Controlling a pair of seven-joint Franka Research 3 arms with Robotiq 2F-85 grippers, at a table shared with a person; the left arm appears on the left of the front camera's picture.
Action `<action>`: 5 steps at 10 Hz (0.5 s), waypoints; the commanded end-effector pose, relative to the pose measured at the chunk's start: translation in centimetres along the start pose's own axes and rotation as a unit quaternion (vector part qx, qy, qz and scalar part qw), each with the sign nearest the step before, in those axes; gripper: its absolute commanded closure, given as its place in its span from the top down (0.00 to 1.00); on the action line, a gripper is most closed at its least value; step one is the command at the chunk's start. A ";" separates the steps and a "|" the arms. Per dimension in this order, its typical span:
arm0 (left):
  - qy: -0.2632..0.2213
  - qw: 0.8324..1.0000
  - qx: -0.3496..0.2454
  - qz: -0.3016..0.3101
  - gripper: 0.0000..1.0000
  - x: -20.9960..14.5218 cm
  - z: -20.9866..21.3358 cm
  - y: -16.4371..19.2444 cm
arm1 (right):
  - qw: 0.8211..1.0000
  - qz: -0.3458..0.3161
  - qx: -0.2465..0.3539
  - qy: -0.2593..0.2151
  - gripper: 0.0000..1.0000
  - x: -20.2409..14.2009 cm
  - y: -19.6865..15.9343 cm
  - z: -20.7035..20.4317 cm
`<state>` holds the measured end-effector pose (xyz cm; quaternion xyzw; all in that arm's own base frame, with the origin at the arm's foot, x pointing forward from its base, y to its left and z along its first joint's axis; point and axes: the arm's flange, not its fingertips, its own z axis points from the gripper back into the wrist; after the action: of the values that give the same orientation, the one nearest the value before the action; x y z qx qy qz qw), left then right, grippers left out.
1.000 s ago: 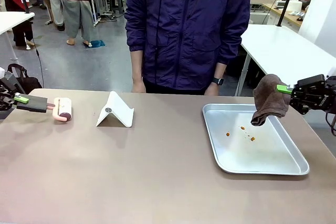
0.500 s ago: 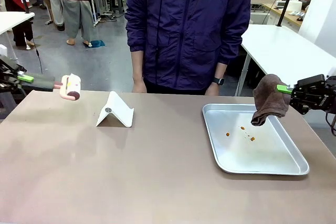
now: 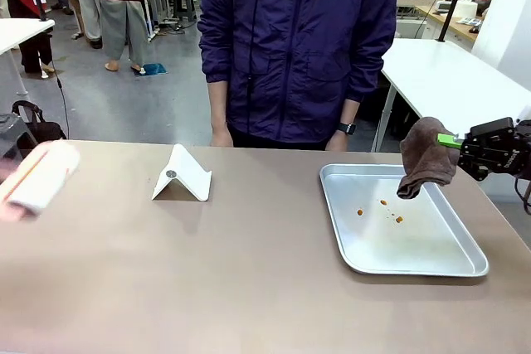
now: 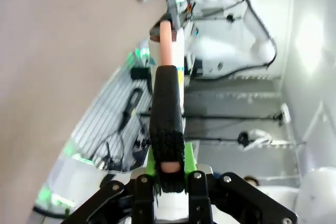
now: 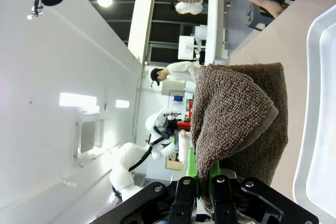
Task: Clean the surface of the table.
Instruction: If a person points to the right, clean the right side of the table with your right hand, and if they point to the left, clean the left side with your left hand.
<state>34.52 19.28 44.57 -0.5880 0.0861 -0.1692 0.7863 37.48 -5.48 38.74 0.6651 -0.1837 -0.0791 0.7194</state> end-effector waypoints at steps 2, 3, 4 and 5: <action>-0.002 0.998 0.011 -0.058 0.22 -6.0 -1.5 -0.1 | 1.000 0.003 0.001 0.001 0.00 0.0 0.3 0.1; -0.018 0.998 0.005 -0.058 0.22 -6.2 -1.2 0.2 | 1.000 0.003 0.001 0.001 0.00 0.0 0.3 0.1; 0.016 0.999 0.018 -0.033 0.22 -5.1 -1.7 -0.7 | 1.000 0.003 0.001 0.001 0.00 0.0 0.3 0.1; 0.016 0.999 0.018 -0.033 0.22 -5.1 -1.7 -0.7 | 1.000 0.003 0.001 0.001 0.00 0.0 0.3 0.1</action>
<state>28.21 19.73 44.04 -0.5767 0.0639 -0.2064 0.7878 37.47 -5.47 38.74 0.6651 -0.1837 -0.0791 0.7194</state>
